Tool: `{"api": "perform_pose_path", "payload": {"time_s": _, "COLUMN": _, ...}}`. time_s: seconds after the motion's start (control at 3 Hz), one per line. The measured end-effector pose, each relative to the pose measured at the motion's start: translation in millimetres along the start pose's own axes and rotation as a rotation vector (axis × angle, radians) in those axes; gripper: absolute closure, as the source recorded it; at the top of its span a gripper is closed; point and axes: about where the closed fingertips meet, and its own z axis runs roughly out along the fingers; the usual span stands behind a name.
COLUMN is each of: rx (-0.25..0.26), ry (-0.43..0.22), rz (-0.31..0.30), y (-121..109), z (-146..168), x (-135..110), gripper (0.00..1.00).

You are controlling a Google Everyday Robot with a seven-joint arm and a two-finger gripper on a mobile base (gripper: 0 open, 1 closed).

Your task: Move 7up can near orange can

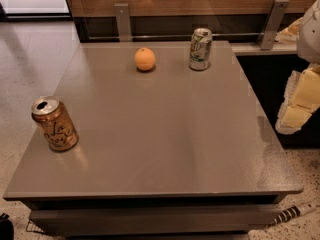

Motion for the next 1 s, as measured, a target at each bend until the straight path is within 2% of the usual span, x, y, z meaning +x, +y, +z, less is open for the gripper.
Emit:
{"api": "perform_pose_path", "payload": {"time_s": 0.33, "rx": 0.0, "ry": 0.0, "rz": 0.0, "y": 0.0, "z": 0.0, "x": 0.0, "gripper": 0.0}}
{"api": "perform_pose_path", "payload": {"time_s": 0.67, "rx": 0.037, "ry": -0.042, "rz": 0.042, "y": -18.6, "z": 9.1, "x": 2.2, "gripper": 0.0}}
{"api": "perform_pose_path", "payload": {"time_s": 1.0, "rx": 0.09, "ry": -0.17, "rz": 0.205, "y": -47.9, "z": 40.3, "x": 17.9, "gripper": 0.0}}
